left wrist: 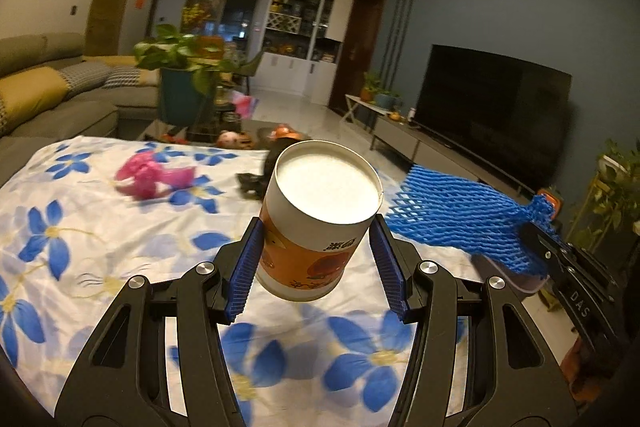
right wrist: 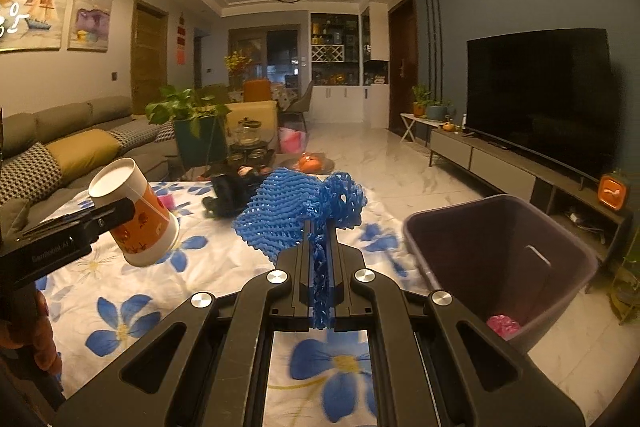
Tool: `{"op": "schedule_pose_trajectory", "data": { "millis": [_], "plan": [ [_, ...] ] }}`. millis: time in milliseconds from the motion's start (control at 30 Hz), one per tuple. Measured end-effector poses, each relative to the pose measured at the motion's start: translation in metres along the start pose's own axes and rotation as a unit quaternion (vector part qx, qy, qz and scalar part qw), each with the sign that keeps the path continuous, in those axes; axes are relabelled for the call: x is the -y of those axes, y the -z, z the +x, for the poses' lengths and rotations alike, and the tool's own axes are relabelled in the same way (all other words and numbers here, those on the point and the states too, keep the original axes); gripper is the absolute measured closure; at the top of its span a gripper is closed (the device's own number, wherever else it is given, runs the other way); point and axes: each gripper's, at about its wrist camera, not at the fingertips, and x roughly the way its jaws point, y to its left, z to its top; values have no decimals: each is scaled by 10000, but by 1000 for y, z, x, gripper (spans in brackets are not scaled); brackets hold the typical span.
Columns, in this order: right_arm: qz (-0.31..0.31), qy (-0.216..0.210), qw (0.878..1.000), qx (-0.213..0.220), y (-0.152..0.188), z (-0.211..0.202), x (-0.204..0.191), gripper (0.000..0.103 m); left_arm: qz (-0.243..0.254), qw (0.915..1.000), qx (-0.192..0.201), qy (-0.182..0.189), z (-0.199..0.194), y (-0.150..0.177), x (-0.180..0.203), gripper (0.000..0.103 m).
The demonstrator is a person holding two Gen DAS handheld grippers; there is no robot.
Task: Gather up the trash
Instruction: 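Lift the white cup and blue net over the grey bin with both tools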
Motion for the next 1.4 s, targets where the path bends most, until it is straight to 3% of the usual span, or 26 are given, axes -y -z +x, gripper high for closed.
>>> {"op": "schedule_pose_trajectory", "data": {
  "millis": [333,800,1400],
  "plan": [
    [132,619,9978,194,-5,-10,51,98,410,9964,-19,742,29,-2,74,50],
    [520,1537,9860,391,-6,-18,129,98,797,9807,-121,1781,80,4,174,50],
    [701,1828,9801,337,-1,-7,143,98,980,9730,-455,2040,124,18,214,49]
  ]
}}
